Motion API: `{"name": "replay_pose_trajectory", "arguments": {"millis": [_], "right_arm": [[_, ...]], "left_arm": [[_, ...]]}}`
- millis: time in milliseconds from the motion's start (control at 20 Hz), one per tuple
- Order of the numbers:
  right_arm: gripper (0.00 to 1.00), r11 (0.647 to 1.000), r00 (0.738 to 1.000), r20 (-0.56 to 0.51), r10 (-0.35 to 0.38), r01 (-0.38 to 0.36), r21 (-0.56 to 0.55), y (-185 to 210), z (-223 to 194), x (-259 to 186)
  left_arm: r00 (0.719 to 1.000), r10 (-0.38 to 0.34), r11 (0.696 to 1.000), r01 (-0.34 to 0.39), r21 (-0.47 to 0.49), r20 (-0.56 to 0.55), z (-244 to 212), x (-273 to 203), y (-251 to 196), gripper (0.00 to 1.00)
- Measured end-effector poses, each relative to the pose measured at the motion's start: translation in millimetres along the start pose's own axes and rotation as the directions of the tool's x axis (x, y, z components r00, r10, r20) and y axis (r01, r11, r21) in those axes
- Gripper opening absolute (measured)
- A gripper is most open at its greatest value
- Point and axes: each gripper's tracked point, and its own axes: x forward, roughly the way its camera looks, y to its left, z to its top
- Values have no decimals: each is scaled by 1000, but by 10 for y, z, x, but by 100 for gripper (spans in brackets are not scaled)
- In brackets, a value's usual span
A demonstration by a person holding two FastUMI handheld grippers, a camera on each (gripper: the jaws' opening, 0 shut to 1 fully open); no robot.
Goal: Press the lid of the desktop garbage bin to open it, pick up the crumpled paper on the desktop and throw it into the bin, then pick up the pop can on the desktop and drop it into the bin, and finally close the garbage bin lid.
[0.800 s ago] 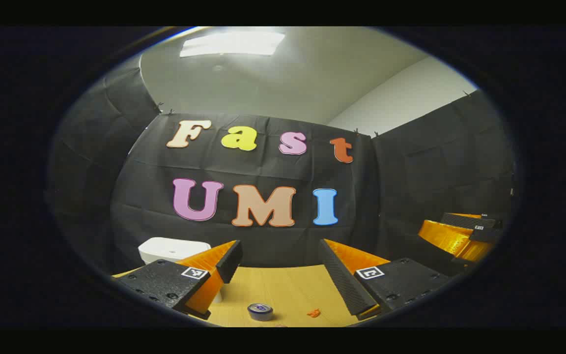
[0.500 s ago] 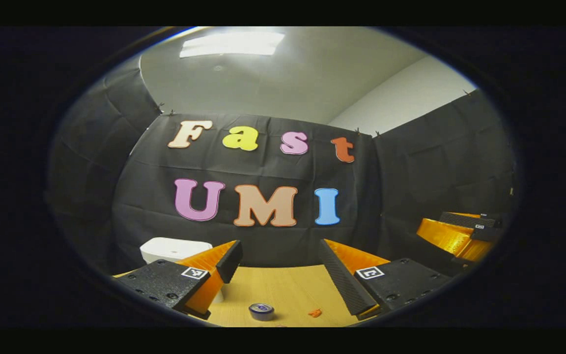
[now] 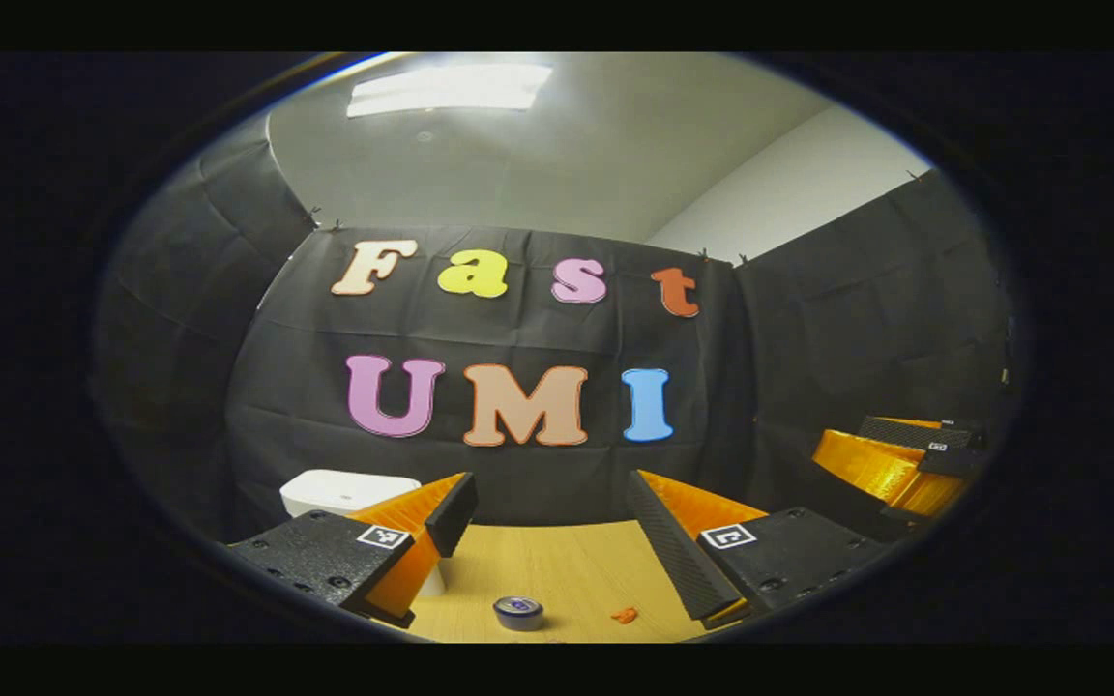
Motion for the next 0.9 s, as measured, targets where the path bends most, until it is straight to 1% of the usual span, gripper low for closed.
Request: {"name": "replay_pose_trajectory", "arguments": {"millis": [200, 250, 400, 500, 550, 750, 900], "right_arm": [[94, 1000, 1000, -6, 7, -7, 2, -24, -47, 20], [94, 1000, 1000, -7, 11, -11, 3, -23, -43, 31], [94, 1000, 1000, -10, 16, -16, 1, -43, -75, 32], [94, 1000, 1000, -13, 22, -22, 9, -54, -94, 44], [94, 999, 999, -13, 30, -30, 15, -55, -87, 46], [94, 998, 999, -20, 48, -48, 34, -81, -109, 101], [94, 998, 999, -7, 49, -48, 45, -134, -86, 98]], "left_arm": [[1000, 8, 1000, -8, 4, -1, -10, 10, -12, 93], [1000, 11, 1000, -11, 6, 0, -11, 11, -13, 92], [1000, 19, 1000, -19, 5, -3, -32, 23, -34, 93], [999, 32, 999, -32, 16, -19, -74, 35, -33, 92], [999, 39, 999, -39, 21, -19, -67, 40, -40, 93], [998, 63, 998, -63, 18, -10, -41, 8, -62, 93], [996, 85, 996, -84, 44, -20, -60, -9, -29, 93]]}}
